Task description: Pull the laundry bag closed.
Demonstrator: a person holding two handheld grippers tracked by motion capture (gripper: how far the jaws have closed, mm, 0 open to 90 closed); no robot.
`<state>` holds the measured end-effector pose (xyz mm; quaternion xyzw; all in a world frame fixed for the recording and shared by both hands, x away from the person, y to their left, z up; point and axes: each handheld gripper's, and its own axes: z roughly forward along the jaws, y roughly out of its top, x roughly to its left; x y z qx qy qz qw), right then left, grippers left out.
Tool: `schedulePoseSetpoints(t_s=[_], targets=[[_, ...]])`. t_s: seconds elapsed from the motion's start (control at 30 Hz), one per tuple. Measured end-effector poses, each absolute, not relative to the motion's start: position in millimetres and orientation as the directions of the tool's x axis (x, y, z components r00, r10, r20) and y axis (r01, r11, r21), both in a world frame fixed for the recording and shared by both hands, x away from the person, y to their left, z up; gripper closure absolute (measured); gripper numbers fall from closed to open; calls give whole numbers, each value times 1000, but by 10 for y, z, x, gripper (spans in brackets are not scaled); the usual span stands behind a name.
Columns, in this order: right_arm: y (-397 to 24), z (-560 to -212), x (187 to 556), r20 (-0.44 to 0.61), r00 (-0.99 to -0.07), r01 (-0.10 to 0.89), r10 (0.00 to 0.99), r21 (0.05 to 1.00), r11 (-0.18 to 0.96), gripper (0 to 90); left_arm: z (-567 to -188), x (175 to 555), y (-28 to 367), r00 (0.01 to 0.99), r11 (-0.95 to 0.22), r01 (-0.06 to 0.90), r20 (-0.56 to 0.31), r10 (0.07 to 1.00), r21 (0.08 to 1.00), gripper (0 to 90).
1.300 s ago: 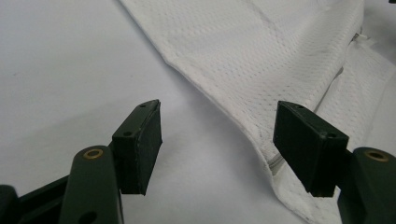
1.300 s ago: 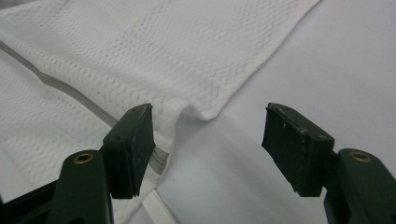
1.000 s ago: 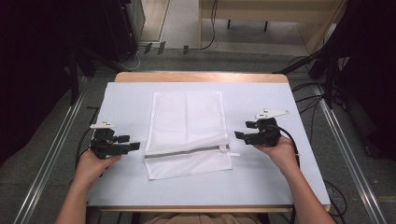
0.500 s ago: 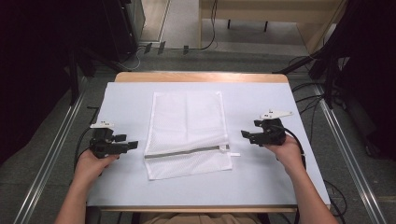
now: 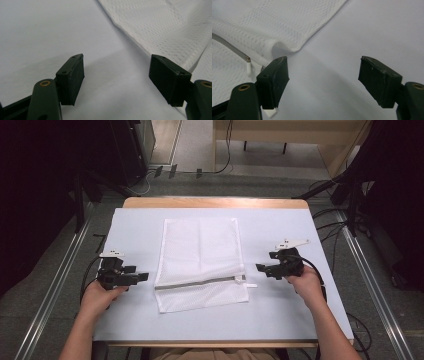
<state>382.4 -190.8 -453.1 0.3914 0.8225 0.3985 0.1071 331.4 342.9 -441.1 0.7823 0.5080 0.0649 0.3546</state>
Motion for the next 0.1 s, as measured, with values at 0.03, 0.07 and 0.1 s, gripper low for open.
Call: schedulePoseSetpoints(t_s=[0.03,0.07,0.1], targets=[[-1905,-4528,3821,144,-668,565,730,738,370,247,-4411,3315,3428,476,-237,750,-256,841,617,290],[-1904,-4528,3821,145,-668,564,730,738,370,247,-4415,3315,3423,475,-237,752,-256,842,615,289],[-1902,-4531,3823,139,-671,560,728,739,375,246,-4419,3317,3422,476,-240,752,-255,841,614,289]])
